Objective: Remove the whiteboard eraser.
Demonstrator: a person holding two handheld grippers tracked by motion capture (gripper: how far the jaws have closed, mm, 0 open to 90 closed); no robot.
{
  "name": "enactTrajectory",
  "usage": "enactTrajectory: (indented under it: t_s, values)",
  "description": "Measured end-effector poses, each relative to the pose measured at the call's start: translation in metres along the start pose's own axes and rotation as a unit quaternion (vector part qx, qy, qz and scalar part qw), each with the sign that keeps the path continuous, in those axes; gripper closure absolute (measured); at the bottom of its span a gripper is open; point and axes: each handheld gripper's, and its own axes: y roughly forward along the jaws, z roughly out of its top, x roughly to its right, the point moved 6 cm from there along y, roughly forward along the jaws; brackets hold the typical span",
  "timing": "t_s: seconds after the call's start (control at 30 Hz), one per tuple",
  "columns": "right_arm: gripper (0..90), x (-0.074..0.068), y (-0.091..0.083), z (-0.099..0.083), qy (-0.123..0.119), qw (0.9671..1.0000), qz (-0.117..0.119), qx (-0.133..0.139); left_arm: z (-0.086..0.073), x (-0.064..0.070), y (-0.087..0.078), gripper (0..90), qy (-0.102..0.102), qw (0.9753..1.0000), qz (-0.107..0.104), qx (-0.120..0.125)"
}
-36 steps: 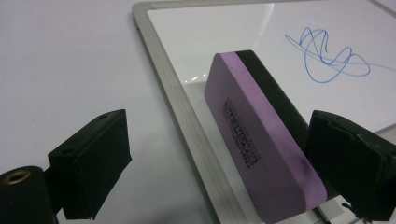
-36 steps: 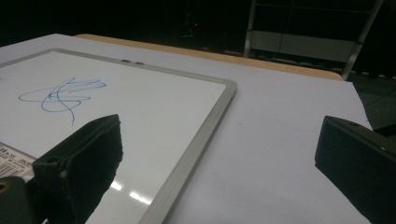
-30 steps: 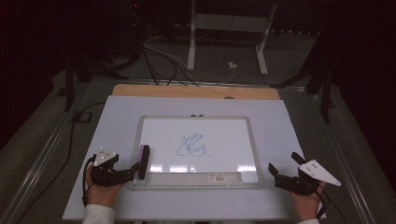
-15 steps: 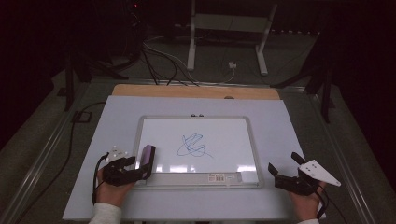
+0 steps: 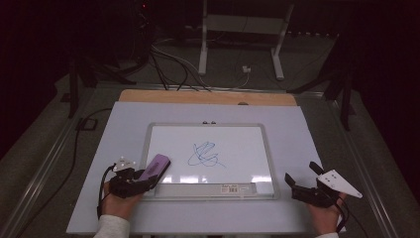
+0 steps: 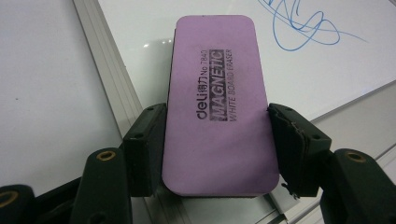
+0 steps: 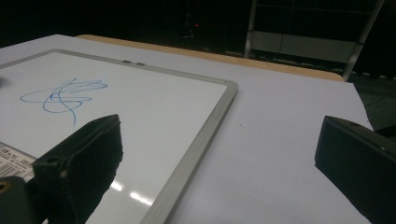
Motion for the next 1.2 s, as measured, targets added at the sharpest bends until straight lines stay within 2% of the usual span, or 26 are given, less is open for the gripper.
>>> enactTrajectory:
  t_s: [0.3, 0.6, 1.0, 1.2]
  values:
    - [1.4, 0.000, 0.000, 0.000, 0.000, 1.0000, -0.001, 0.001, 0.011, 0.000, -0.007, 41.8, 0.008, 0.9997, 0.004, 0.021]
    - [1.4, 0.000, -0.001, 0.001, 0.000, 1.0000, -0.003, 0.002, 0.030, 0.002, -0.009, 41.8, 0.019, 0.9986, 0.005, 0.050]
    - [1.4, 0.001, -0.001, 0.001, 0.001, 1.0000, -0.003, 0.003, 0.054, 0.007, 0.006, 41.8, 0.036, 0.9969, 0.004, 0.070]
    - [1.5, 0.001, -0.001, 0.000, 0.001, 1.0000, -0.005, 0.003, 0.061, 0.008, 0.019, 41.8, 0.042, 0.9967, 0.006, 0.069]
